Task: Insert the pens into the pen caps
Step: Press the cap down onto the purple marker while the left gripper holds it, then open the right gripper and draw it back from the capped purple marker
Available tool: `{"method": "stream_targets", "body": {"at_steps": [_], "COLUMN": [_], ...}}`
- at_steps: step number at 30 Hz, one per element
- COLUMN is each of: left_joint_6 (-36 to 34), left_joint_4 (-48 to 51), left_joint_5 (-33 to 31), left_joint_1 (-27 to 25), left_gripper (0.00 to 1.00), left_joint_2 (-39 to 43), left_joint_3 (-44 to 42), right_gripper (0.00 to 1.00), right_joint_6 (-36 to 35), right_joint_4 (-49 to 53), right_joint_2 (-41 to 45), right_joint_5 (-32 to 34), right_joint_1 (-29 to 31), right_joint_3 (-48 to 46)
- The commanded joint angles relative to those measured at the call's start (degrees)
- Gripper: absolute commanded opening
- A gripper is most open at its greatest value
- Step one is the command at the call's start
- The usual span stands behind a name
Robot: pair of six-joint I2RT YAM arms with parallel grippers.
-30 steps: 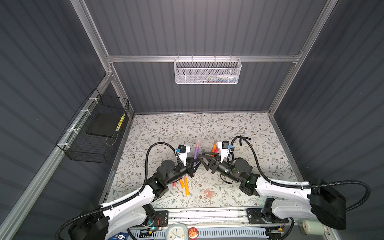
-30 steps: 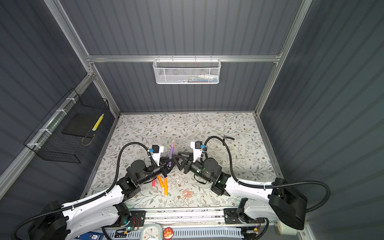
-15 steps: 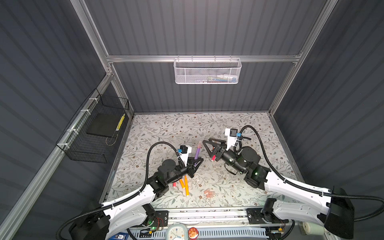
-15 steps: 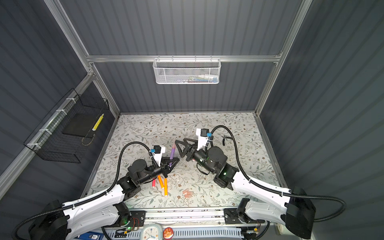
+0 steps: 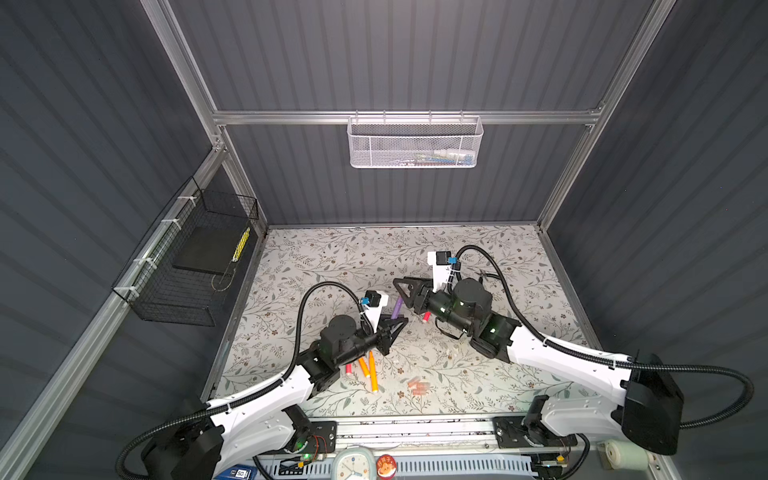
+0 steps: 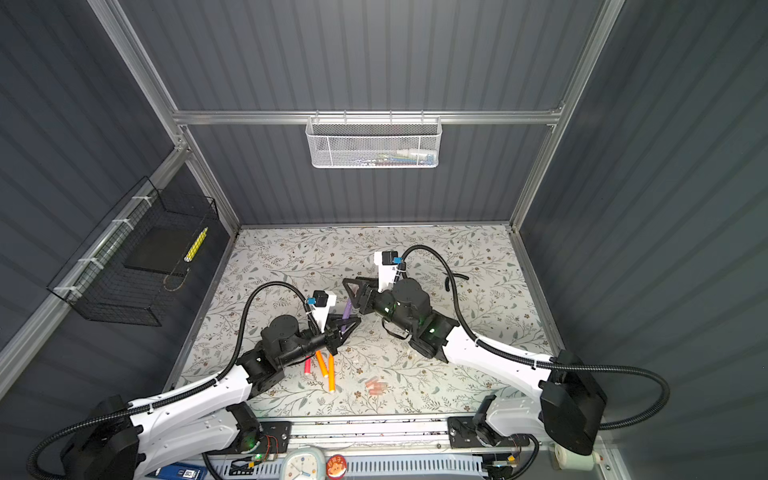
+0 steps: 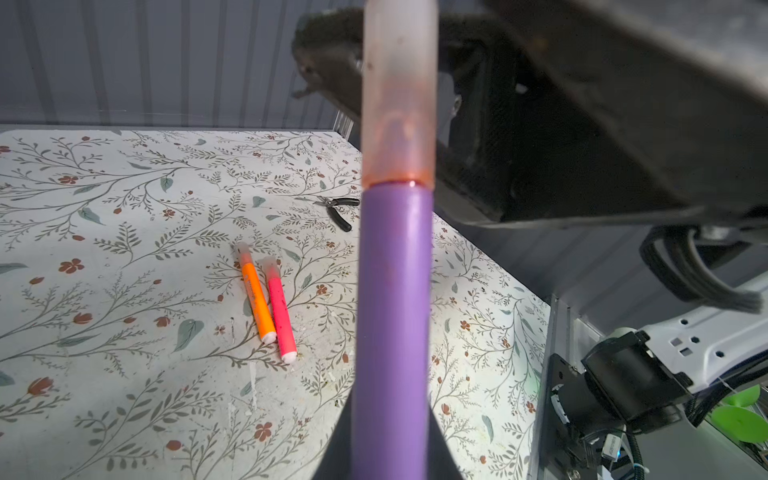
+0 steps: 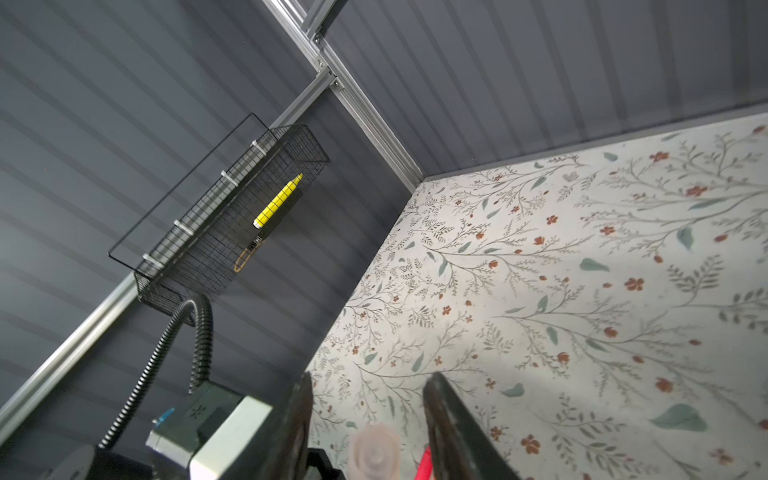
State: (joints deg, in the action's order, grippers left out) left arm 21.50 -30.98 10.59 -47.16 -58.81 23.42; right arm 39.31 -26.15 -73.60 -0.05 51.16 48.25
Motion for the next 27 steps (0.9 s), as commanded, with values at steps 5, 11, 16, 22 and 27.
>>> {"method": "stream_targets", "body": {"at_steps": [5, 11, 16, 22, 27], "left_joint_6": [-1.5, -1.9, -2.8, -3.1, -6.9], "left_joint_4": [0.4, 2.7, 5.8, 9.1, 12.2], "left_joint_5": [0.8, -2.6, 1.8, 5.8, -2.4], "left_joint_1": [0.1, 0.2, 3.2, 8.0, 8.0], "left_gripper": [0.00, 0.00, 0.00, 0.00, 0.00], "left_joint_2": [-0.3, -0.4, -0.3, 2.0, 3.9], "left_joint_3": [2.0, 4.4, 9.4, 13.5, 15.6], "right_gripper": [0.21, 0.00, 0.00, 0.00, 0.00], "right_joint_6": [0.1, -0.2, -1.2, -4.4, -2.8], "right_joint_4": [-1.0, -2.5, -9.1, -14.1, -16.1], "right_joint_2": [0.0, -0.2, 0.9, 0.6, -2.7], "right_joint_5": [-1.5, -3.8, -8.2, -13.5, -11.9], "right_joint_1": [-0.1, -0.1, -0.1, 1.8, 6.1], "right_joint_3": [1.0, -1.7, -7.1, -11.0, -12.7]}}
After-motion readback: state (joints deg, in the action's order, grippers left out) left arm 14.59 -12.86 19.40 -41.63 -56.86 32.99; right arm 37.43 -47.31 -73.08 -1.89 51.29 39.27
